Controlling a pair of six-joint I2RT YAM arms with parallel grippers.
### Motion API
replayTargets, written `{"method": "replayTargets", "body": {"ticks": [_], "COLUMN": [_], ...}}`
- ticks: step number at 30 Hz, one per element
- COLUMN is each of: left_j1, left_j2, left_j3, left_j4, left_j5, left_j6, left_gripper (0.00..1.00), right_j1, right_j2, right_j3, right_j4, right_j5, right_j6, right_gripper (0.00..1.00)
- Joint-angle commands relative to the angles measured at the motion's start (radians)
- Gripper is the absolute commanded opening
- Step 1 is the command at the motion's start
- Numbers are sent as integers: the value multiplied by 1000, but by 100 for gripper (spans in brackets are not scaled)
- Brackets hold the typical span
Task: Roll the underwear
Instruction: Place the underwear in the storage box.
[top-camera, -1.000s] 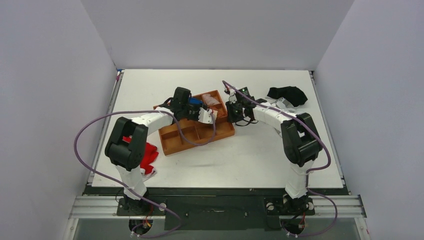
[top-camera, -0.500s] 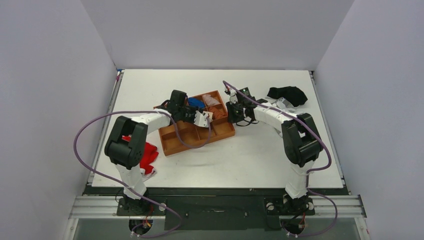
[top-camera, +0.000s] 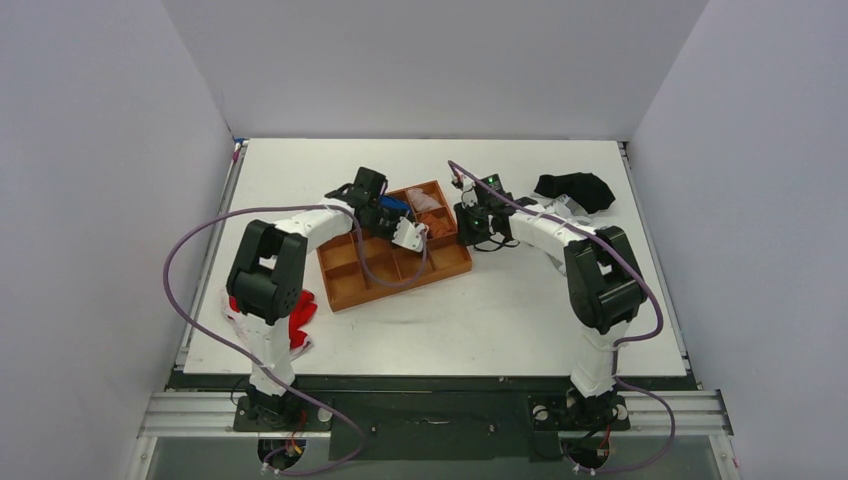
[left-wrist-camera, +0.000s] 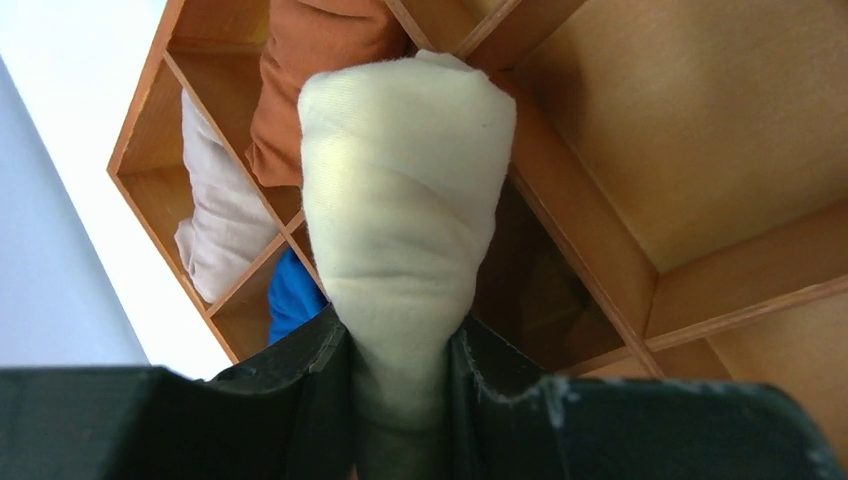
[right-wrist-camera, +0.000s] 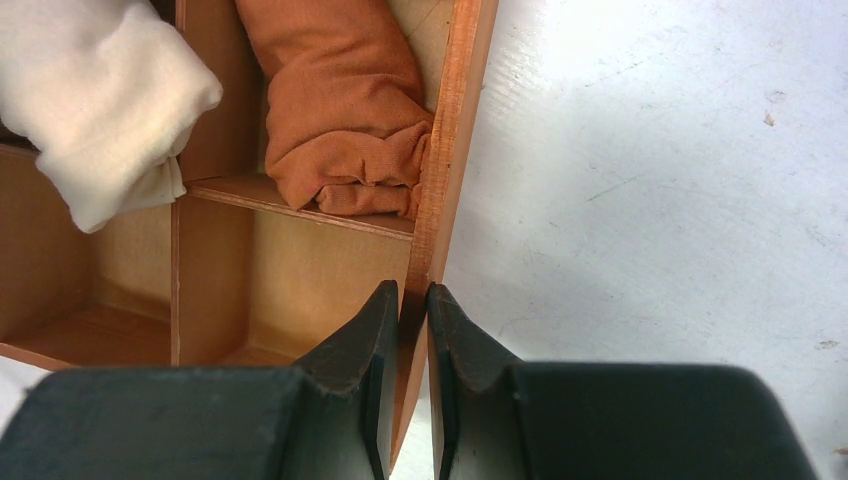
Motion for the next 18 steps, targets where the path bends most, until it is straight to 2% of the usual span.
{"method": "replayTargets", "body": {"ticks": [1, 11, 18], "left_j1": [-27, -50, -60], "left_j2": [96, 191, 250], "left_j3": [129, 227, 307], "left_j4": [-295, -463, -521], "left_j5": [-66, -124, -140], "left_j6": [88, 141, 148], "left_gripper": [0, 0, 0], "right_j1": [-18, -32, -32], "right_j2": [-34, -30, -35], "right_j3": [2, 11, 10], "right_j4": [-54, -62, -72], "right_j5": [-31, -52, -81], "right_j6": [-21, -16, -13], "right_gripper": [0, 0, 0]}}
